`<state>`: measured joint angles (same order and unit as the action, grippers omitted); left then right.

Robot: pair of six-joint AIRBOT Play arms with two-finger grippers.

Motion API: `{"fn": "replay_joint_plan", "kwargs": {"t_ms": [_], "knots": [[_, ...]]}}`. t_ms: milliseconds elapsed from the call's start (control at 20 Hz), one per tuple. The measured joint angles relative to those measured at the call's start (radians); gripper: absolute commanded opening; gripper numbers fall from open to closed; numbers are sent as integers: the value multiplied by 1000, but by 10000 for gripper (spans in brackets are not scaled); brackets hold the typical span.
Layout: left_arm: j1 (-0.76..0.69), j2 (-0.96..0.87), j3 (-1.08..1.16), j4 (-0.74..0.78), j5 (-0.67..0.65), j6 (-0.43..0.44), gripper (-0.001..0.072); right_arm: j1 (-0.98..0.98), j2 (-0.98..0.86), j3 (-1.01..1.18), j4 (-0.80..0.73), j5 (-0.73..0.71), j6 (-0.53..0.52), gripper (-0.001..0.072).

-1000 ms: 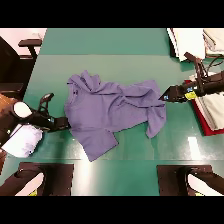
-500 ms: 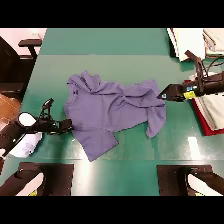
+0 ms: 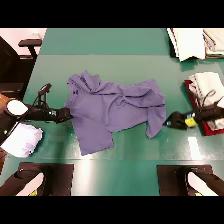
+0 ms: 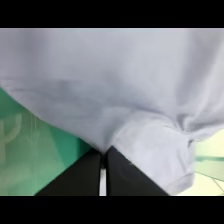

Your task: Fold the shirts.

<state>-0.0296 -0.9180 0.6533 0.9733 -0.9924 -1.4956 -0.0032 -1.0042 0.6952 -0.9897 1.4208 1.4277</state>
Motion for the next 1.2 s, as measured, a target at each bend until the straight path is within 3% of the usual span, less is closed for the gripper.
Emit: {"fn": "replay_joint_plan", "kwargs": {"t_ms": [250,650,750,850,900,1200], "knots": [[0,0,27,-27,2,8,26,-43,31,-212,91,-87,9,391],[0,0,32,-37,4,11,26,-8,-112,-282,251,-200,-30,383],[0,0,33,-37,4,11,26,42,-136,-284,273,-230,-38,289],[0,0,32,-38,4,11,25,92,-147,-282,276,-272,-43,86],[0,0,32,-38,4,11,25,115,-149,-276,275,-296,-45,19],[0,6,59,-39,-16,13,24,180,-48,-158,232,-352,-47,17]]}}
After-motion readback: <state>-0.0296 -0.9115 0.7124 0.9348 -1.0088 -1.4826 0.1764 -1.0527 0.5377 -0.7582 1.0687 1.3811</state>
